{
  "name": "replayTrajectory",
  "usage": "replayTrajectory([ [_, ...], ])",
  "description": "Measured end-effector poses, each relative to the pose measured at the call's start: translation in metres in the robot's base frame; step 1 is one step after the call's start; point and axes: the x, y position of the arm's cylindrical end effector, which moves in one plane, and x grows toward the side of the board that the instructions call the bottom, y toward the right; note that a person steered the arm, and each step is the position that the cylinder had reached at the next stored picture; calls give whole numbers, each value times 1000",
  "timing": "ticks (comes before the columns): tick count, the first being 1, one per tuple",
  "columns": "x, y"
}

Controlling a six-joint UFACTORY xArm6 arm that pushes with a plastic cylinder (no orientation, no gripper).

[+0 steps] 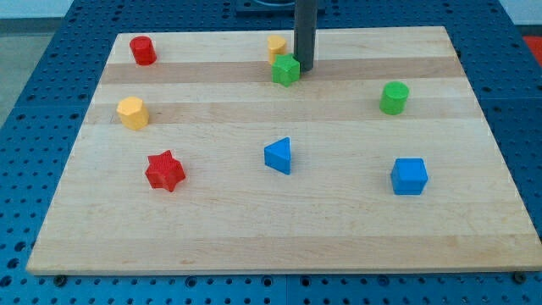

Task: Push the red circle right a bit

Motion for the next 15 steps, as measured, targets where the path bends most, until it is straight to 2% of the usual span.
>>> replayTrajectory([
  [1,0,-18],
  [3,0,-10],
  [4,-33,24],
  [5,-93,24],
  [6,-94,18],
  [9,-95,-239],
  [10,-95,-304],
  [11,-95,-323],
  [12,-48,-322],
  [13,-31,-311],
  [15,-27,-265],
])
